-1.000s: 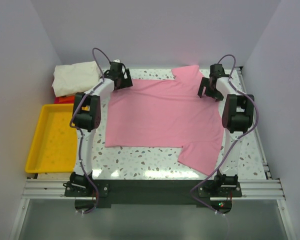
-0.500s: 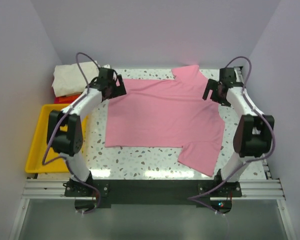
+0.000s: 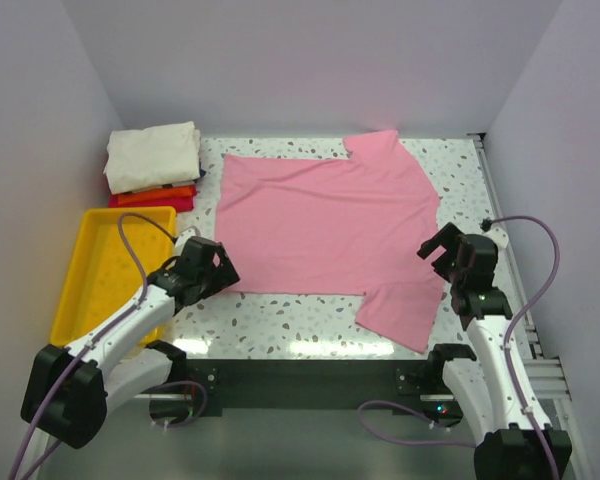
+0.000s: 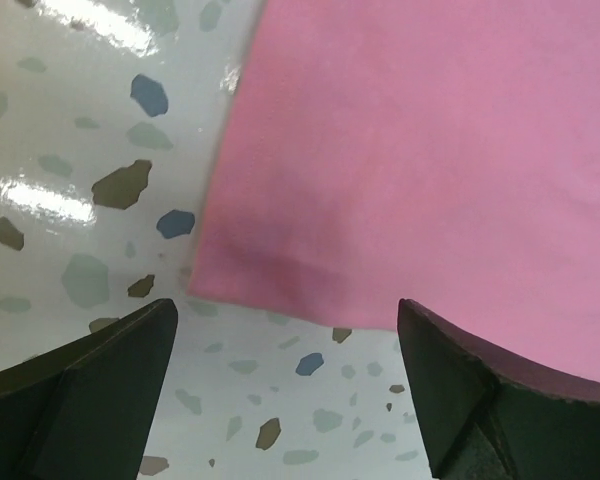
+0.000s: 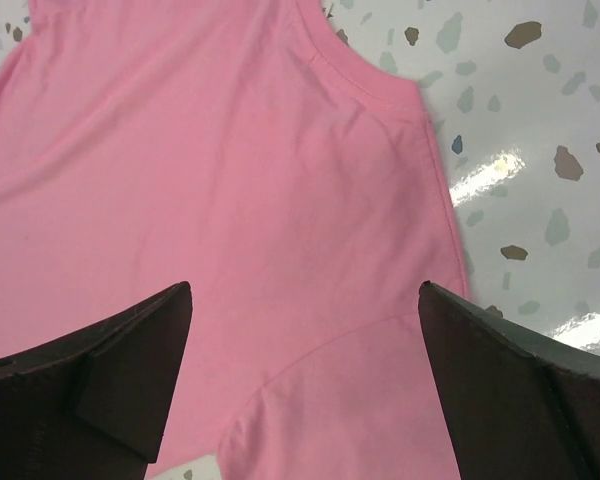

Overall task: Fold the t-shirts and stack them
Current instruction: Flatten the tshirt out

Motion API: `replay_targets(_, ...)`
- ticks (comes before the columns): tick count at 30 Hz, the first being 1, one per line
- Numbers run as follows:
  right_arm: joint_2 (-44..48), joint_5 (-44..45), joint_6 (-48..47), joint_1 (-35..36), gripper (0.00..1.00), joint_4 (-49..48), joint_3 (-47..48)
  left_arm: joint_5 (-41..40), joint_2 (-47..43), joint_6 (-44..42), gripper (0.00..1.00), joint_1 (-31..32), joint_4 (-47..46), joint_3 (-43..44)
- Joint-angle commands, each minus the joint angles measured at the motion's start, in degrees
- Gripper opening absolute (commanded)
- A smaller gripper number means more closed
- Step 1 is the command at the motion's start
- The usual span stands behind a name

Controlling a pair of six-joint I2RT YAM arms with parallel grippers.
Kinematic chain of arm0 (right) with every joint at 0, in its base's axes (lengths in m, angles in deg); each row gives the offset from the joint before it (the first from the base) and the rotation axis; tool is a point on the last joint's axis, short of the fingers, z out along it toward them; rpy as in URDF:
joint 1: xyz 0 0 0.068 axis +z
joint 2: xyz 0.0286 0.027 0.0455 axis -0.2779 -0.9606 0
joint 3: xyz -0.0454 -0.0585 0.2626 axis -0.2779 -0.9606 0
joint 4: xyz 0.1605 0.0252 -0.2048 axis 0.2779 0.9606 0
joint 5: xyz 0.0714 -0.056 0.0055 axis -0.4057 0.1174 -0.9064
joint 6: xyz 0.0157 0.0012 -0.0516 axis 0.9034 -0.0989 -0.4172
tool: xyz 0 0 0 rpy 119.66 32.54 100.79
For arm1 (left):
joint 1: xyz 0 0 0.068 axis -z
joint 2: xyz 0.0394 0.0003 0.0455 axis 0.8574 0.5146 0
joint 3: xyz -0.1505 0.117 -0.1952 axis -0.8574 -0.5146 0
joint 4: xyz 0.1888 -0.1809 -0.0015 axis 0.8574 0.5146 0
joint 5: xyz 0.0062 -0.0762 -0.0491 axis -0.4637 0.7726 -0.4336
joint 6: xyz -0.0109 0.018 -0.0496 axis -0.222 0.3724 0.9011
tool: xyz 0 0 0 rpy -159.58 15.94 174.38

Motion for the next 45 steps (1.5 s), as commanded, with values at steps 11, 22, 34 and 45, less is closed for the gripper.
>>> replay_targets(11,-1.7,0.9,0.3,-0.2,0.99,-1.3,0.9,-4.7,3.7,10.6,0.74,-0.2,2.6,-1.8)
replay_targets(22,-3.4,0.7,-0.2,-0.2,0.99,-1.0,1.2,-7.7,7.7,12.7,0.62,-0.3,1.6,-2.9)
replay_targets(34,-2.7,1.2,-0.9,-0.2,0.99,0.2,1.6,-8.1,12.5,11.5,0.25,-0.3,-0.9,-2.8)
replay_targets(45,-3.8,-1.1,-2.0,-0.2,0.98,2.8,2.9,-6.0,14.1,6.8,0.0,-0.3,-4.8,-3.6)
